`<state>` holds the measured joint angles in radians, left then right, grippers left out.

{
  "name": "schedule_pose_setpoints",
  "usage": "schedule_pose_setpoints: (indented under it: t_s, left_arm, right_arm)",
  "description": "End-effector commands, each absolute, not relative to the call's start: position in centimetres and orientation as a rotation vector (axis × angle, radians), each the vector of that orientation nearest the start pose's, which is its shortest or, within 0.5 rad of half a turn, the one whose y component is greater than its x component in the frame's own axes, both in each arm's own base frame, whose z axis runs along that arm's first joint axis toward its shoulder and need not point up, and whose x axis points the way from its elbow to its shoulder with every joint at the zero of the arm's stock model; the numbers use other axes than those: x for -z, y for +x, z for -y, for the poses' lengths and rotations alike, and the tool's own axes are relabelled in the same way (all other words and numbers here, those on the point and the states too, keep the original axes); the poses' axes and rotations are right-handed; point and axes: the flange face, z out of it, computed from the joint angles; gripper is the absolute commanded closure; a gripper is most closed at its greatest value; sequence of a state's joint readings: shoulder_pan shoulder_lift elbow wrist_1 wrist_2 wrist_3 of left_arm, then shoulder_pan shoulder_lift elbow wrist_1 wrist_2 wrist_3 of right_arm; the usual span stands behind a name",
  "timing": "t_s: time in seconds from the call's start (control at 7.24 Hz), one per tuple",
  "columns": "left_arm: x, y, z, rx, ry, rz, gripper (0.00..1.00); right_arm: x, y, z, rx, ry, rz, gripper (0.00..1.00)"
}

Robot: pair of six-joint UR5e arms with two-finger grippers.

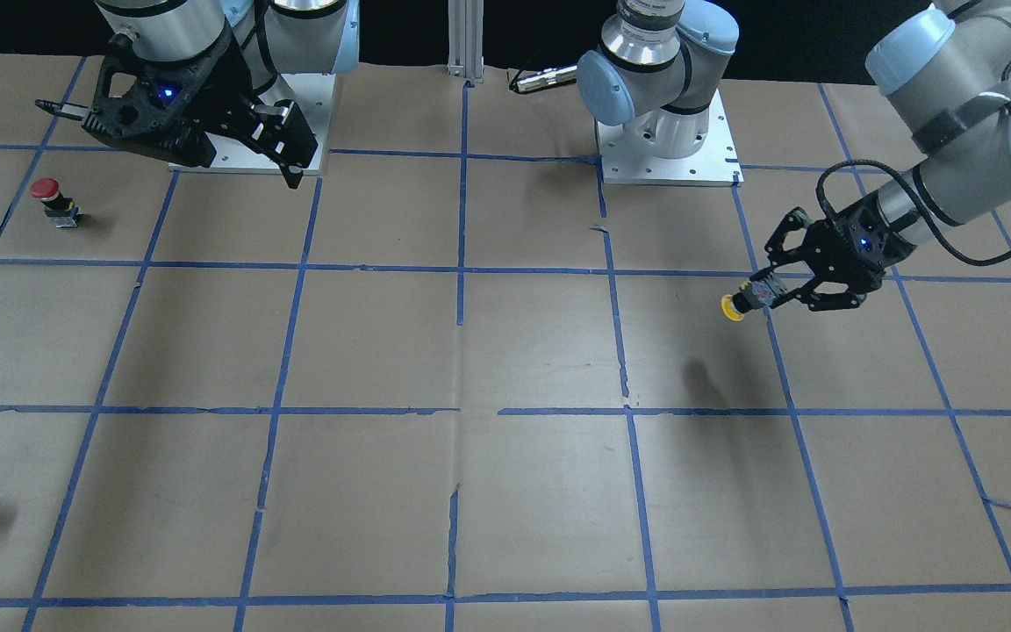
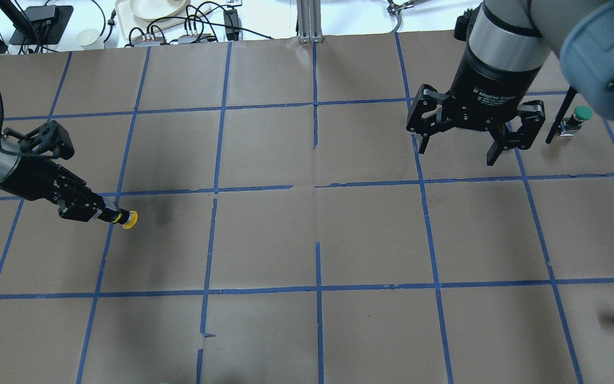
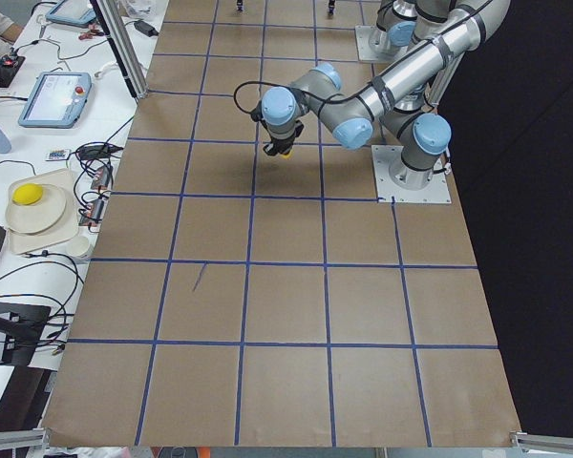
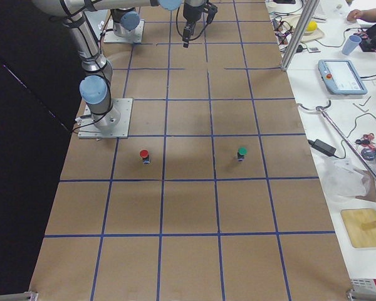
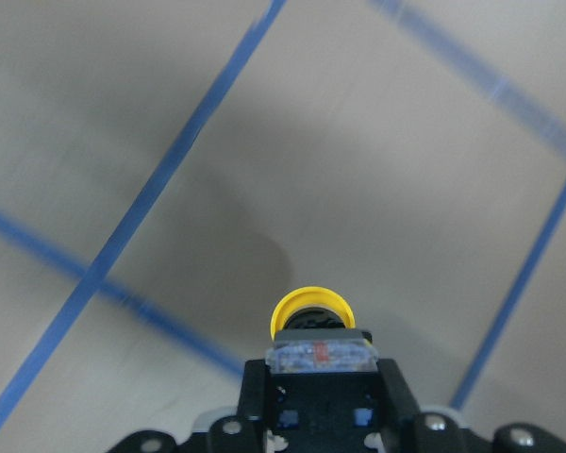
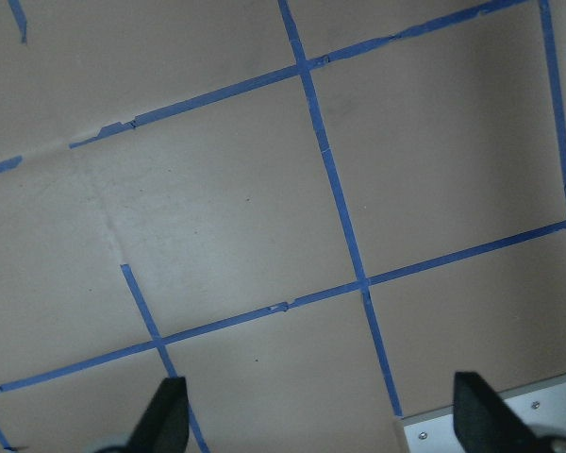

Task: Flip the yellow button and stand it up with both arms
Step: 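Lift the yellow button with the left gripper and carry it toward the right gripper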

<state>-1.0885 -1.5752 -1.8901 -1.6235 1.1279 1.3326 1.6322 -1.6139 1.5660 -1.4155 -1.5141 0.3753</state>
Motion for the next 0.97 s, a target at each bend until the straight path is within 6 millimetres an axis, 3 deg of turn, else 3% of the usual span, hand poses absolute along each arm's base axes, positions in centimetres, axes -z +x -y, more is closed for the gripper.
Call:
schedule_pose_setpoints:
  t_s: [0.0, 0.28, 0.41, 0.55, 0.83]
  left_arm:
    - [-41.3, -4.3, 47.1, -0.127, -0.56, 2.126, 0.84]
    - [-45.3, -11.6, 46.5, -0.139, -0.338, 1.922, 0.84]
    - [-46.9, -14.6, 46.3, -0.162, -0.249, 1.821, 0.85]
    - [-47.0, -16.1, 46.0, -0.17, -0.227, 1.771, 0.85]
    - [-47.6, -16.8, 46.6, -0.236, -0.146, 1.662, 0.85]
  right_arm:
    - [-50.4, 16.0, 46.5, -0.243, 0.818, -2.784, 0.0]
    - [-51.6, 12.4, 48.2, -0.326, 1.094, -2.407, 0.0]
    - [-52.9, 12.6, 48.1, -0.349, 1.137, -2.283, 0.0]
    - [-54.9, 13.6, 46.8, -0.369, 1.175, -2.17, 0.0]
    - [-57.5, 14.7, 44.4, -0.392, 1.185, -2.05, 0.0]
